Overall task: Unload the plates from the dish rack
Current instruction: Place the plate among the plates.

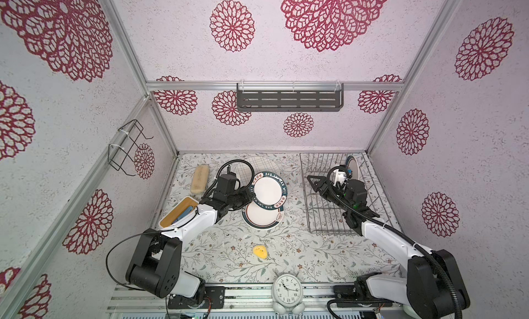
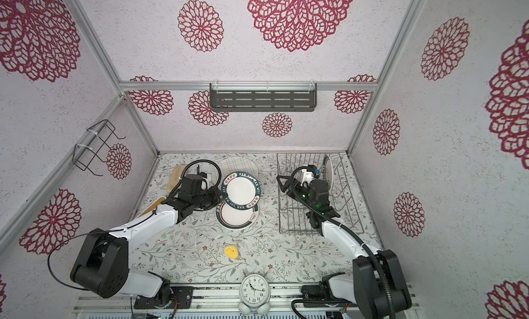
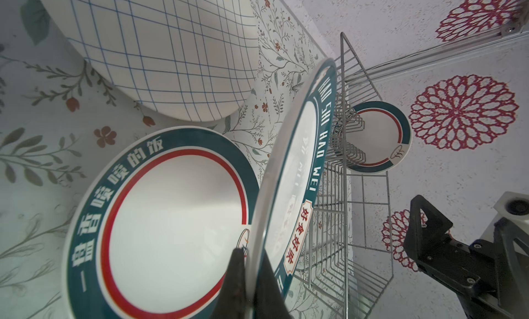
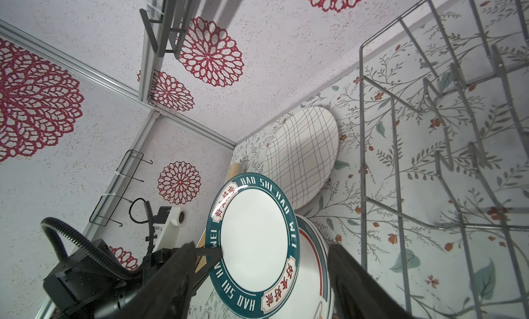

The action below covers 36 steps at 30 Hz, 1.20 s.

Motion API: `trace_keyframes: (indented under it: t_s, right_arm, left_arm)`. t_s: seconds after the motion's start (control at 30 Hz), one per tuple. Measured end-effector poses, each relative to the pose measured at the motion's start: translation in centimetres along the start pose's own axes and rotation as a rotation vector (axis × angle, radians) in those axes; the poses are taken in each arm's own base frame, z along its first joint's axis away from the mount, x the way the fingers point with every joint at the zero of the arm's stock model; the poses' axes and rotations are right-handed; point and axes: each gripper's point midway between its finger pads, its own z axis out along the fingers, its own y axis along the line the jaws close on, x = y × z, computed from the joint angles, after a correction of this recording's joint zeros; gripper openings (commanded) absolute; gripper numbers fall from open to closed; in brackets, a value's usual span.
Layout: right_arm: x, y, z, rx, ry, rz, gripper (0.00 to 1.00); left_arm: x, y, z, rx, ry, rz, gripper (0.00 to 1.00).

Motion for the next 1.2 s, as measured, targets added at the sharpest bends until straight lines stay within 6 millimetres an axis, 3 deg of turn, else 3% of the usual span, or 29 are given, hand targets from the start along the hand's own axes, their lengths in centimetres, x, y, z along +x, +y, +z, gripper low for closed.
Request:
trace_keyframes:
  t_s: [0.37, 0.8, 1.2]
  right_arm:
    - [-0.1, -0.3, 0.0, 0.016, -0.006, -0.003, 0.76]
    - [-0.1, -0.3, 0.0, 0.016, -0.006, -0.003, 0.77]
    - [0.0, -0.4, 0.0, 0.018, -0.005, -0.002, 0.77]
  left_arm:
    - [2.4, 3.0, 0.7, -0.073, 0.068, -0.027, 0.00]
    - [4.0, 4.7, 0.9, -0.104, 0.101, -0.049, 0.00]
    - [4.5, 5.1, 1.1, -0.070, 0.105, -0.092, 0.00]
